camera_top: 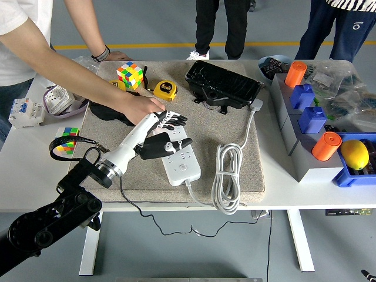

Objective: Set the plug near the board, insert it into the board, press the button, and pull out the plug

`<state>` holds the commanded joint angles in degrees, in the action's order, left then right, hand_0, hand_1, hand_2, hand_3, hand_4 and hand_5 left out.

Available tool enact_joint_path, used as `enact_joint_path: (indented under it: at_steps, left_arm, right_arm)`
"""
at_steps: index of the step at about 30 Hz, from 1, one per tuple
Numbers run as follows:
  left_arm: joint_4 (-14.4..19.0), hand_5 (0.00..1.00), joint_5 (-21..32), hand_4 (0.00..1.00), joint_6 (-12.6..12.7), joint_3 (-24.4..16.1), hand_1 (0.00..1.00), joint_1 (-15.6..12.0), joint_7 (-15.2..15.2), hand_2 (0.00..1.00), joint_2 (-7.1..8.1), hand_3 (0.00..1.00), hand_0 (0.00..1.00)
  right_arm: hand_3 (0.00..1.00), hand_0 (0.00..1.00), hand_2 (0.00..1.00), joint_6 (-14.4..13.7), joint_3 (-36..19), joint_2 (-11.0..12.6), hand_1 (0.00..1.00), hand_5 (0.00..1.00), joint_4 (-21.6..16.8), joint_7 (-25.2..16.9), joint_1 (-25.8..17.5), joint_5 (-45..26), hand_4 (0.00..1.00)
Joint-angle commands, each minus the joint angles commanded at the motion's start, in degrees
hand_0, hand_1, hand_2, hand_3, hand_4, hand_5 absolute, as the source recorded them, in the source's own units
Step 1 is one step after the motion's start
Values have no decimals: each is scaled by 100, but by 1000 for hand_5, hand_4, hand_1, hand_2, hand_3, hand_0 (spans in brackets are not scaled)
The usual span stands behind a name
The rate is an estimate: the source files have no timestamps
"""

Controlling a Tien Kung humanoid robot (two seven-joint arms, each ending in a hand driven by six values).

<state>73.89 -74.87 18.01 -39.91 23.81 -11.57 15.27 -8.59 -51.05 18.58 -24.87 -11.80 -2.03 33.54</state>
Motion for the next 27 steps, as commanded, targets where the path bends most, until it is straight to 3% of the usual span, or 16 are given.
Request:
enact_joint_path:
  at_steps: [3,4,27]
  left_arm:
    - [-51,608,12,945,24,-64,851,-64,-41,846,-39,824,841]
    - [-63,635,26,951,19,-80,895,-76,-33,911,-44,877,880]
    - [-102,670,83,979,13,-156,844,-100,19,851,0,862,842]
  right_arm:
    - [550,603,601,-1,4,2,614,379,9,-1,8,-8,951]
    - [550,604,601,-1,12,5,613,380,11,0,9,-11,951]
    - [551,604,601,-5,119,42,613,381,57,-6,11,-73,952]
